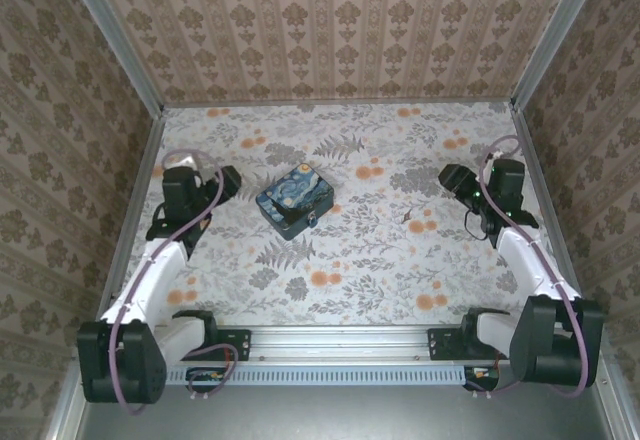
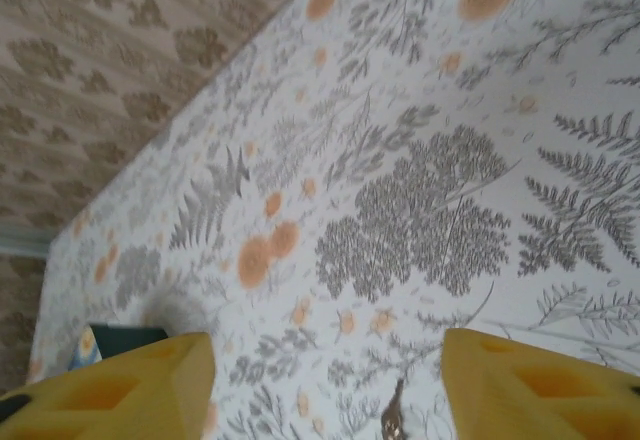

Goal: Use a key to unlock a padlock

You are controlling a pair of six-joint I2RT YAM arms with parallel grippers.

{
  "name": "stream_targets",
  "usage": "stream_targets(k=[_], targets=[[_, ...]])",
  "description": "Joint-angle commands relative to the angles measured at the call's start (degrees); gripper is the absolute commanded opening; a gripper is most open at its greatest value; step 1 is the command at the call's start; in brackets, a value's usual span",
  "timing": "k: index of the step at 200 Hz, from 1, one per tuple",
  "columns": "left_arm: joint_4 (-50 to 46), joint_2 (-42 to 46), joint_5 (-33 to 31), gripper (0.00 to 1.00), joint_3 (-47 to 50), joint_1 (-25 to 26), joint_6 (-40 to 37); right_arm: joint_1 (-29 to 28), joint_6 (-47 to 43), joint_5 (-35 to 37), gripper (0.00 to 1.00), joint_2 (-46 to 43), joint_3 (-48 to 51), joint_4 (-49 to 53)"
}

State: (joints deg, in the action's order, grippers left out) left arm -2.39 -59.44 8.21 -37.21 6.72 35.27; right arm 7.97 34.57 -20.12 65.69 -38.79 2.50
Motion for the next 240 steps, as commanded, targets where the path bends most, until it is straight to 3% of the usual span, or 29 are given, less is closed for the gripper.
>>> stream_targets(k=[1, 25, 66, 89, 104, 240], targets=[[-9.6, 1.6, 1.4, 0.79, -2.5, 4.3, 3.2, -3.9, -4.8, 2.7, 0.57, 1.8, -3.9, 15.4], [-11.1, 0.9, 1.9, 0.78, -3.0, 10.6, 6.0, -9.4, -7.7, 8.5, 0.5, 5.0, -6.5, 21.0], [-9.9, -2.7, 2.9, 0.79, -4.3, 22.6, 8.7, -13.8, -10.5, 12.1, 0.45, 10.6, -9.3, 24.6], [-8.1, -5.9, 3.2, 0.8, -4.9, 26.8, 10.3, -15.6, -11.6, 13.6, 0.36, 16.1, -11.8, 25.9], [-7.6, -7.5, 3.0, 0.8, -5.8, 29.0, 10.7, -17.2, -11.8, 14.8, 0.35, 17.8, -12.5, 25.9], [-5.7, -8.8, 5.0, 0.82, -6.6, 31.5, 12.2, -21.7, -14.0, 19.4, 0.29, 30.8, -18.3, 26.5]])
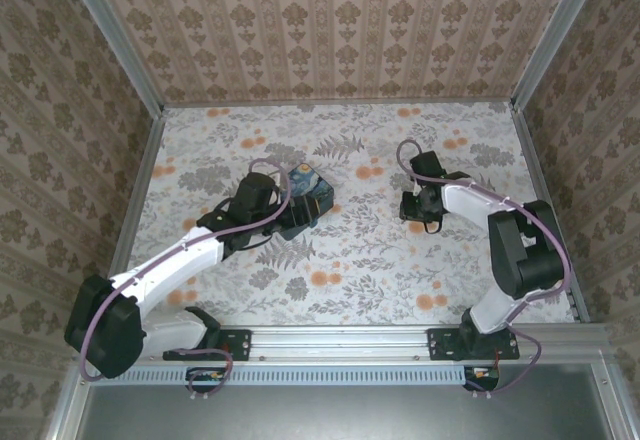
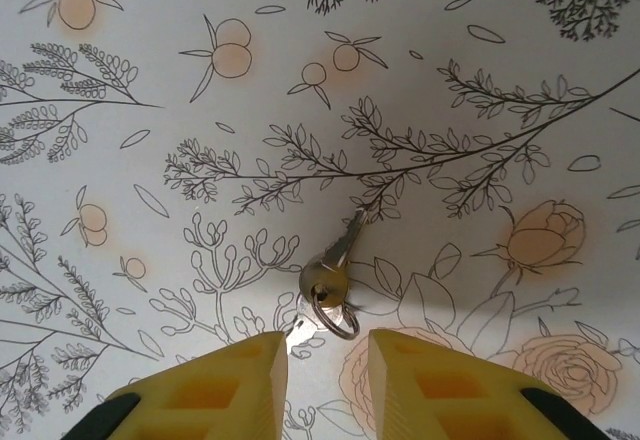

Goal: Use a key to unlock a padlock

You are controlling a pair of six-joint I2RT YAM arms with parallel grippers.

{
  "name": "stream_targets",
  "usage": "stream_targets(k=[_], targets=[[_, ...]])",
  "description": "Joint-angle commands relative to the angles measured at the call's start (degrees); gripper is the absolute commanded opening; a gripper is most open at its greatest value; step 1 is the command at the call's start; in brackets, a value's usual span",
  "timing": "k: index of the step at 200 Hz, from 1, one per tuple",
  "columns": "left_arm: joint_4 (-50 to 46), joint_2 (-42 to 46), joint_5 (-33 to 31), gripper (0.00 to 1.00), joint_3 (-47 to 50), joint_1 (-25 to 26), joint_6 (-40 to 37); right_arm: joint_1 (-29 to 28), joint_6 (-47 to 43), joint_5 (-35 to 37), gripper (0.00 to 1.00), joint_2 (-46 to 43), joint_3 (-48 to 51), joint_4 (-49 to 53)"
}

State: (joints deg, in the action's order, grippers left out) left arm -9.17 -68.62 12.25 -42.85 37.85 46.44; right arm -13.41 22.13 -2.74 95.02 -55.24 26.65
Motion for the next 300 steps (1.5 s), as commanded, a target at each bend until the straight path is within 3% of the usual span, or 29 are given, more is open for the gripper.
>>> stream_targets(k=[1, 83, 124, 181, 231, 300], targets=[[1.0, 0.4, 1.0, 0.82, -1.0, 0.4, 1.0, -0.4, -1.5, 2.0, 0.29, 1.5, -1.9, 2.3], [2.5, -0.1, 1.6, 0.83, -0.7, 0.3, 1.8, -1.1, -2.3, 2.3, 0.17, 3.7, -2.8, 2.5], [3.5, -0.1, 1.7, 0.83, 0.2, 0.3, 2.4, -1.6, -3.0, 2.2, 0.03, 3.4, -3.3, 3.4], [3.2, -0.2, 2.3, 0.84, -1.5, 0.2, 0.1, -4.8, -3.7, 1.3, 0.0, -6.5, -7.6, 10.7], [6.6, -1.8, 8.1, 0.85, -5.9, -1.0, -3.2, -5.8, -3.8, -12.5, 0.0, -17.5, -12.4, 14.0], [12.9, -2.7, 19.8, 0.86, -11.7, -2.0, -12.7, -7.6, -0.6, -36.8, 0.0, -21.7, -18.4, 12.8]])
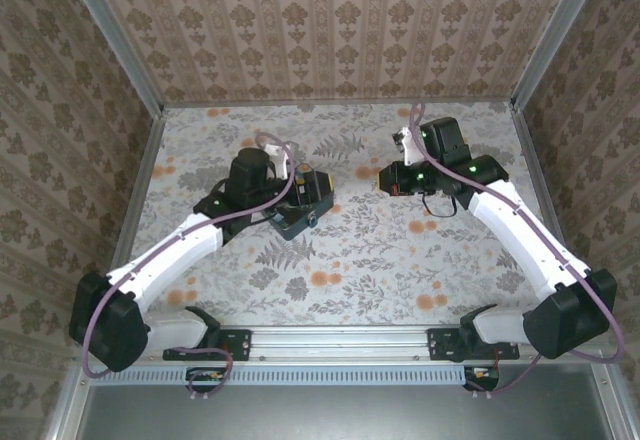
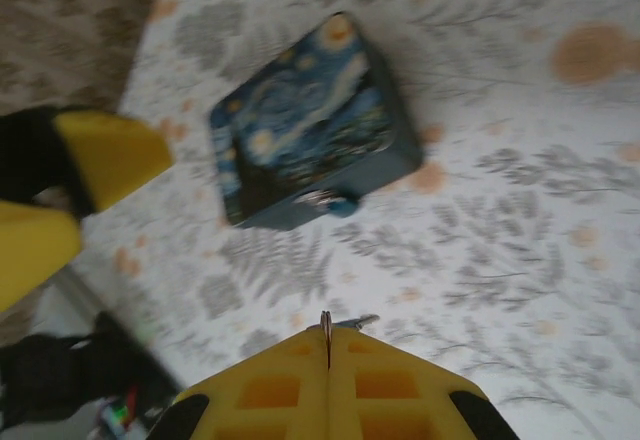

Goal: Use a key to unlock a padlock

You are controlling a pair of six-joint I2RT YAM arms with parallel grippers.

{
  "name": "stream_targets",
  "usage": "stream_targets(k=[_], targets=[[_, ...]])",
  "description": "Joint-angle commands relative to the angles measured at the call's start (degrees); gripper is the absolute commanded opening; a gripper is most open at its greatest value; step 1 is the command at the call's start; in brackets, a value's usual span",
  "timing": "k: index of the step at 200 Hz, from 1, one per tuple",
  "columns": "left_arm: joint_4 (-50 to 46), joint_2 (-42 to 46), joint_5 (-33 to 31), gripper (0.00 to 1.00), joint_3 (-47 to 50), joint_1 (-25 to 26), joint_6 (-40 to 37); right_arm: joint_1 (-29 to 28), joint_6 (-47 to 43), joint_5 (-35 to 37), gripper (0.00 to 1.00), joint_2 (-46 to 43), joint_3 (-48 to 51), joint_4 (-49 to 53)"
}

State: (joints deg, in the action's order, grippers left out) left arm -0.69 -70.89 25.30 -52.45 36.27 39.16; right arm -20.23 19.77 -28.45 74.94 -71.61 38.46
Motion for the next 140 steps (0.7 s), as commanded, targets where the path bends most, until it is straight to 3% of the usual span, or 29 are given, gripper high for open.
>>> stream_targets(k=[1, 46, 111, 140], targets=[[4.5, -0.5, 6.9, 0.86, -2.1, -0.4, -5.5, -0.9, 1.8, -11.2, 0.0, -1.7, -2.0, 1.0], [10.2, -1.9, 13.5, 0.78, -2.4, -0.1, -8.2, -1.9, 4.0, -15.4, 0.0, -3.0, -3.4, 0.5], [19.3, -5.1, 21.8, 0.8, -2.8, 2.6, -9.0, -2.0, 8.3, -20.7, 0.0, -4.4, -2.6, -3.4], [20.9, -6.4, 24.7, 0.72, -3.8, 4.2, -8.2, -2.0, 9.8, -20.8, 0.0, -4.6, -1.8, -4.6]])
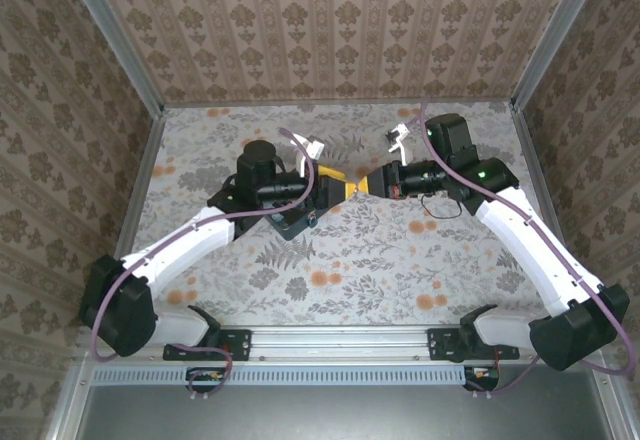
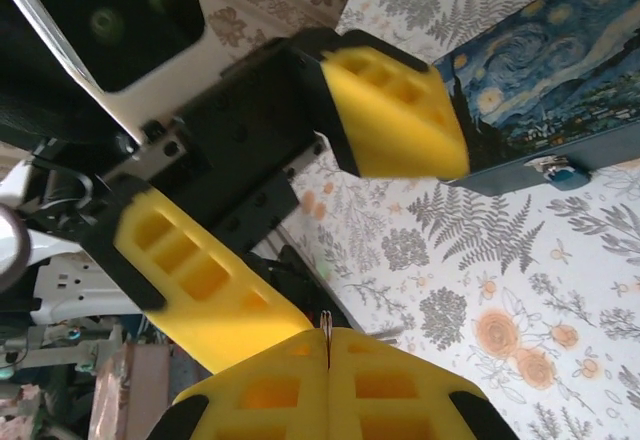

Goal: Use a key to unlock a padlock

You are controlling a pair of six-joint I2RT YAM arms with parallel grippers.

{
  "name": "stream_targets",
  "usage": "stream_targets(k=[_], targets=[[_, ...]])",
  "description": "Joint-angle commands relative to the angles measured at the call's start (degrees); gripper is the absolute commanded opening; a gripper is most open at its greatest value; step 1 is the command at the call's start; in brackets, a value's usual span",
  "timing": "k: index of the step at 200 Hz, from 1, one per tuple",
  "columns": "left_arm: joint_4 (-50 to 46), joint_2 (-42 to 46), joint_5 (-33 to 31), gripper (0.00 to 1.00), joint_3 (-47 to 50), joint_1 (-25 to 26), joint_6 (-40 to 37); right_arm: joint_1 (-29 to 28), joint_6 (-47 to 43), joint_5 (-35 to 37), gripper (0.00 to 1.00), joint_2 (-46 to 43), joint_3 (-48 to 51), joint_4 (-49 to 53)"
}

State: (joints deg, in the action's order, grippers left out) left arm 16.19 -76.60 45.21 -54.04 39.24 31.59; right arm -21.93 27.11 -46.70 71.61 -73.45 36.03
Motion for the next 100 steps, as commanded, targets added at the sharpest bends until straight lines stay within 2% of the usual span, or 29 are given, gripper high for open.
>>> stream_targets(k=[1, 18, 33, 50, 66, 100], targets=[[4.2, -0.7, 4.9, 0.72, -2.2, 1.3, -0.6, -0.3, 2.5, -2.5, 0.0, -1.3, 0.1, -2.2], [5.1, -0.9, 5.8, 0.65, -2.2, 2.4, -0.4, -0.3, 3.3, -2.7, 0.0, -1.4, 0.1, -3.2], [5.0, -0.7, 5.5, 0.63, -2.1, 2.9, -0.3, -0.3, 3.8, -3.0, 0.0, -1.4, 0.1, -3.9], [5.1, 0.2, 4.2, 0.73, -1.6, 2.9, -0.3, -0.2, 4.0, -3.0, 0.0, -1.4, 0.0, -3.9], [6.2, 1.0, 3.5, 0.78, -0.9, 3.0, -0.2, -0.2, 4.3, -2.9, 0.0, -1.4, 0.0, -3.9], [6.5, 1.0, 4.1, 0.76, -1.7, 3.4, -0.1, -0.1, 5.0, -2.7, 0.0, -1.6, 0.2, -4.4]])
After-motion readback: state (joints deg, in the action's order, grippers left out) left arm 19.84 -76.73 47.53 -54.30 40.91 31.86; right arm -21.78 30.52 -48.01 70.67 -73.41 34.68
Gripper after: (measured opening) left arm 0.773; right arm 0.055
